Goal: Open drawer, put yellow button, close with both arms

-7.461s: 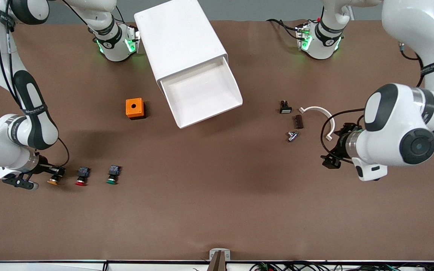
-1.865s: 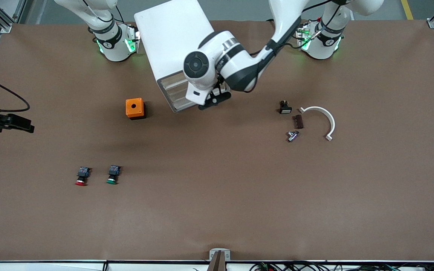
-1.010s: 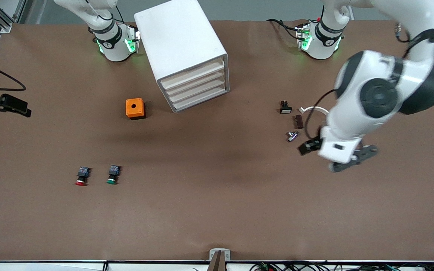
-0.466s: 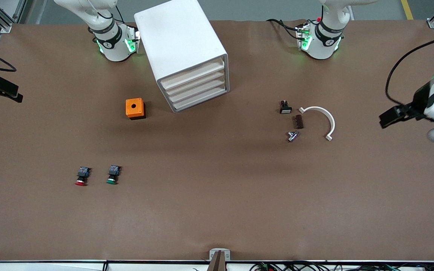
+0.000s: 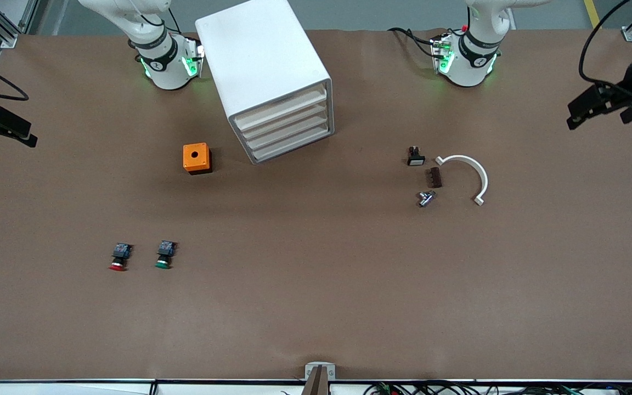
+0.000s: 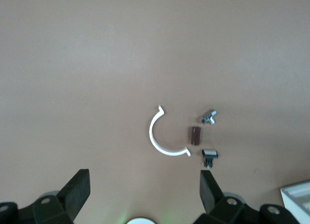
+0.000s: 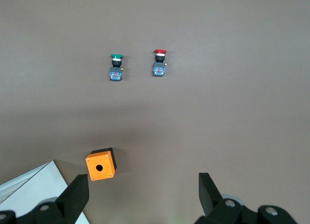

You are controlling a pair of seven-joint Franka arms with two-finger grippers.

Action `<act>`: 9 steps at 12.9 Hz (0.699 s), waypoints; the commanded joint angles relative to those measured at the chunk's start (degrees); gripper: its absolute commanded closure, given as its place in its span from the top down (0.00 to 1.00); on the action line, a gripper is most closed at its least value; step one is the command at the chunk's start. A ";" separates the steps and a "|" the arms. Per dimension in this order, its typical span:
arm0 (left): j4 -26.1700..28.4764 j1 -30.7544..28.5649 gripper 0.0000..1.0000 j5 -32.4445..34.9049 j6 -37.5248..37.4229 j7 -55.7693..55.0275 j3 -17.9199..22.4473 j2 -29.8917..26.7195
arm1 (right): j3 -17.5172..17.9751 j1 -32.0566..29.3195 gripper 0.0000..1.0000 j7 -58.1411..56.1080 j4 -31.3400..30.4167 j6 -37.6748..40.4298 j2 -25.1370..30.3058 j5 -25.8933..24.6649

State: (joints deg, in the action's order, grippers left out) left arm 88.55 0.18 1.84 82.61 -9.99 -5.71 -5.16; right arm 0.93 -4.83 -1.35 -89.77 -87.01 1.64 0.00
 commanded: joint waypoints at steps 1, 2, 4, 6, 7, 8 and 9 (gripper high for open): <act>8.39 4.12 1.00 -0.79 1.42 0.07 3.16 -7.22 | 0.21 -0.61 1.00 -0.06 -7.87 -3.77 6.00 1.15; 9.44 4.22 1.00 -0.79 2.11 -0.03 3.16 -7.58 | 0.21 -0.61 1.00 -0.06 -8.05 -3.86 6.18 1.15; 9.37 3.87 1.00 -0.70 3.34 0.06 2.98 -6.88 | 0.12 -0.61 1.00 -0.06 -7.97 -3.86 6.19 1.23; 8.84 3.60 1.00 -0.70 3.44 0.93 2.89 -6.27 | 0.04 -0.70 1.00 -0.06 -7.79 -3.95 6.01 1.23; 8.66 3.43 1.00 -0.70 3.44 1.20 3.07 -6.18 | 0.04 -0.79 1.00 -0.06 -7.62 -4.21 6.01 1.15; 7.97 3.43 1.00 -0.70 3.27 1.20 3.07 -6.00 | -0.05 -0.79 1.00 -0.06 -7.53 -4.30 5.84 1.15; 7.18 3.51 1.00 -0.70 3.26 1.03 3.07 -5.04 | -0.31 -0.79 1.00 -0.06 -7.35 -4.39 5.83 1.15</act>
State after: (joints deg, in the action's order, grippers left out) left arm 96.97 3.67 1.78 85.62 -10.01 -3.02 -10.91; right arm 0.72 -4.89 -1.35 -95.96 -90.50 6.32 0.09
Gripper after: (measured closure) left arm 0.000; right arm 0.000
